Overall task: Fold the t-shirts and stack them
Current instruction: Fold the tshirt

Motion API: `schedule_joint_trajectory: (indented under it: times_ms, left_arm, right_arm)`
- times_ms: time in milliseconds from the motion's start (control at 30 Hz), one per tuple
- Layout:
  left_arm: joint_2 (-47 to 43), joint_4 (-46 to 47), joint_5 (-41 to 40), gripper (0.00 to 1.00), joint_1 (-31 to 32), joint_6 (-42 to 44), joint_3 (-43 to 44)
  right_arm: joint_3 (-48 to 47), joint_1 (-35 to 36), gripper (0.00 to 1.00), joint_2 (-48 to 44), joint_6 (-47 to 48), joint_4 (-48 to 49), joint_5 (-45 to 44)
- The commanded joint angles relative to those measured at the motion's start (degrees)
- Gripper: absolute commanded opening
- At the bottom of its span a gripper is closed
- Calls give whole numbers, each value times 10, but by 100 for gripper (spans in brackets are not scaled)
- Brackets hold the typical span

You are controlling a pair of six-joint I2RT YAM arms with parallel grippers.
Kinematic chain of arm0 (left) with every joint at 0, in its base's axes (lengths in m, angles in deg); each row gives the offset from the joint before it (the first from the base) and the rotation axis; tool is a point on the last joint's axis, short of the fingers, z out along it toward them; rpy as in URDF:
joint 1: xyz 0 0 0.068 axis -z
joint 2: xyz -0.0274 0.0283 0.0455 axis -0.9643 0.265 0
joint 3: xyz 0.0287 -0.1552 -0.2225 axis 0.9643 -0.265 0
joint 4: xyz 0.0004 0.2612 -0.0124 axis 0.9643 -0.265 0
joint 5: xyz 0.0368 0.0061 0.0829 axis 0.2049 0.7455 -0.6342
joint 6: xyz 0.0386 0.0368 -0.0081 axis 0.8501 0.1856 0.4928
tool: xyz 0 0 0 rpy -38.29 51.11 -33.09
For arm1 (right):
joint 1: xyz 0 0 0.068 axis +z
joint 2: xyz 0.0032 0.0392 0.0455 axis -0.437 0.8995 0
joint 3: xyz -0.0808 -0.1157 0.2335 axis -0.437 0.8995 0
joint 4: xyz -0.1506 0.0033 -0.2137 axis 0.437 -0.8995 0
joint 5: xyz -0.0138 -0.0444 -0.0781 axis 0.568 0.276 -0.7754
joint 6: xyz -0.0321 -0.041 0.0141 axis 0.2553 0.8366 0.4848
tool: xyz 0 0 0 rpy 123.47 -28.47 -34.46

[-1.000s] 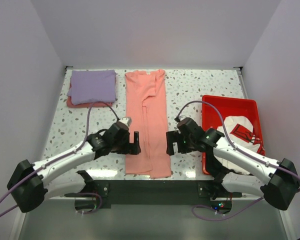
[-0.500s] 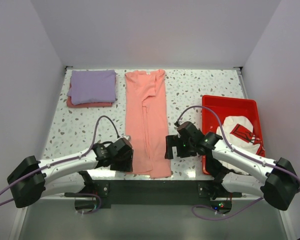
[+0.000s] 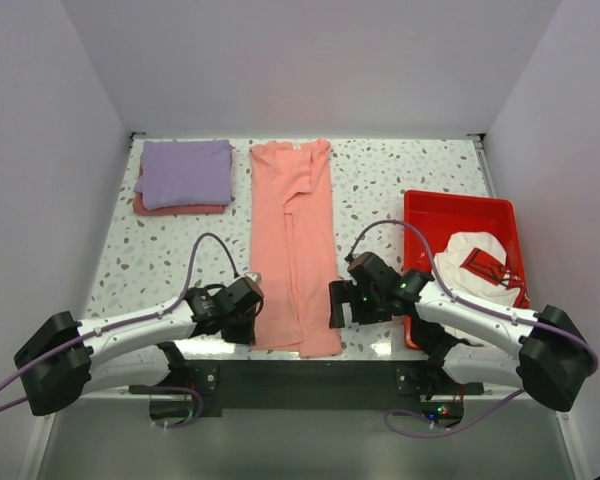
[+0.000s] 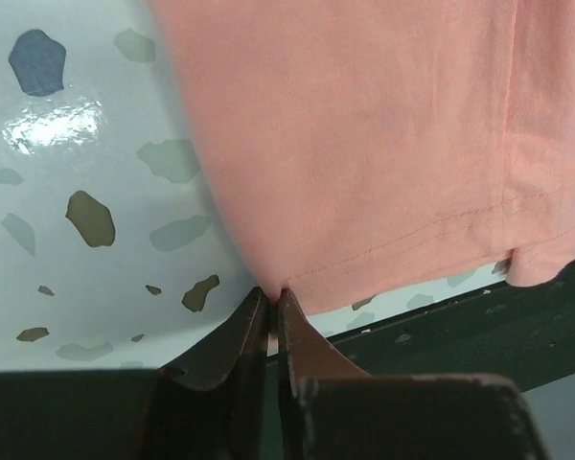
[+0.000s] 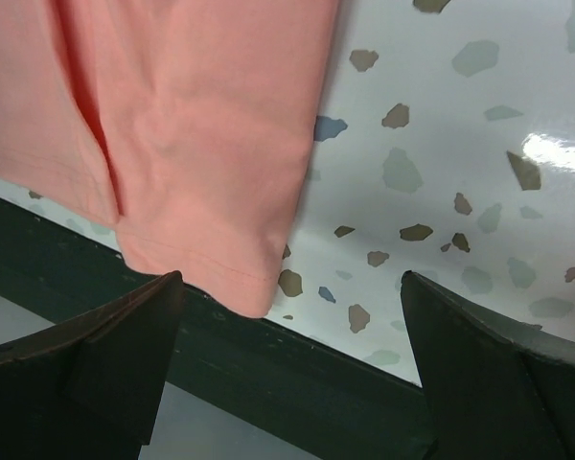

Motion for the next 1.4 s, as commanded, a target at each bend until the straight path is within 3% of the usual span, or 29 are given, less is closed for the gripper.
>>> schedule_joint_trajectory:
  times_ms: [0, 333, 700, 933, 1133, 1367]
  left_arm:
    - [-19, -18, 9, 12, 4, -3, -10]
    - [-23, -31, 35, 7, 6, -12, -13]
    - [-38, -25, 43, 7, 5, -16, -16]
    - [-55, -23, 43, 5, 5, -22, -15]
    - [-58, -24, 41, 3, 5, -29, -10]
    - [-72, -49, 14, 1, 5, -35, 22]
  right_arm:
    - [-3, 25, 99, 23, -19, 9, 0]
    - [12, 98, 91, 42, -81, 31, 29]
    - [52, 141, 69, 68, -133, 95, 61]
    - [53, 143, 46, 89, -137, 120, 43]
    - [44, 143, 16, 84, -126, 127, 56]
    - [4, 143, 6, 30, -103, 65, -9]
